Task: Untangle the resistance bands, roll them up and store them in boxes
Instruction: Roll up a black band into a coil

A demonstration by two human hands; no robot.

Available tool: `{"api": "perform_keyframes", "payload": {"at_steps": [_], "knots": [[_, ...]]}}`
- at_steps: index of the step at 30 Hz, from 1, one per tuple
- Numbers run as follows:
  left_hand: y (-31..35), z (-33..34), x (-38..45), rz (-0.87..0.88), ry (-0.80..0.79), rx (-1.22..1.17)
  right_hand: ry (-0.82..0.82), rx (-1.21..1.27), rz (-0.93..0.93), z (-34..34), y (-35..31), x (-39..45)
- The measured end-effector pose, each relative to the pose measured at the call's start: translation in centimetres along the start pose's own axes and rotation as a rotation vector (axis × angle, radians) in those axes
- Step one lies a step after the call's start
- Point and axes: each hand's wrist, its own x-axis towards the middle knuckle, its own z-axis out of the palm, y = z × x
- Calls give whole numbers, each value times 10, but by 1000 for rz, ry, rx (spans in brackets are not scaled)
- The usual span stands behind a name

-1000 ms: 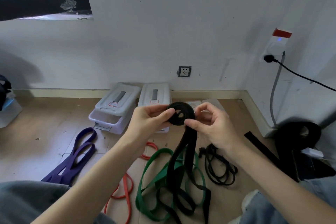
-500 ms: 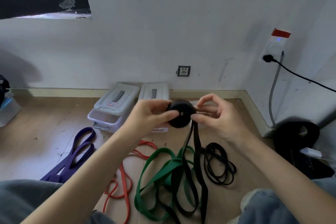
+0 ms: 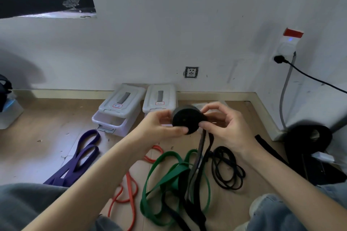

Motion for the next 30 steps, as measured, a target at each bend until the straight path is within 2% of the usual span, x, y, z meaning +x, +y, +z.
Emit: {"api": "perform_keyframes", "payload": {"at_steps": [3,8,9,11,15,18,21,25,27,30], "knots": [[-3,7,-4,-31,-53,21,-80,-28,-34,-2,-3,0],[-2,12,-2,-11,85,-268,-4,53,25,3,2,-2],[-2,12,-1,-4,85,-252,9,42,14,4,3,-2],[0,8,1,15,49,-73,-16,-3,-8,4,2,-2],[5,2,3,81,-120,210,-166,-333,-134,2,-2,0],[9,4,2,124,-105,282,-135,-290,-125,2,-2,2],[15,-2,-1,114,-76,-6,-34,-53,-23,-7,-6,6],[19,-13,-1,73,-88,-520,-31,136,-21,-3,-10,5],[17,-5,-1,64,-70,-586,-13,162,-20,4,-8,4],[8,5,0,57,-34,-548,43,114,-22,6,-4,3]]}}
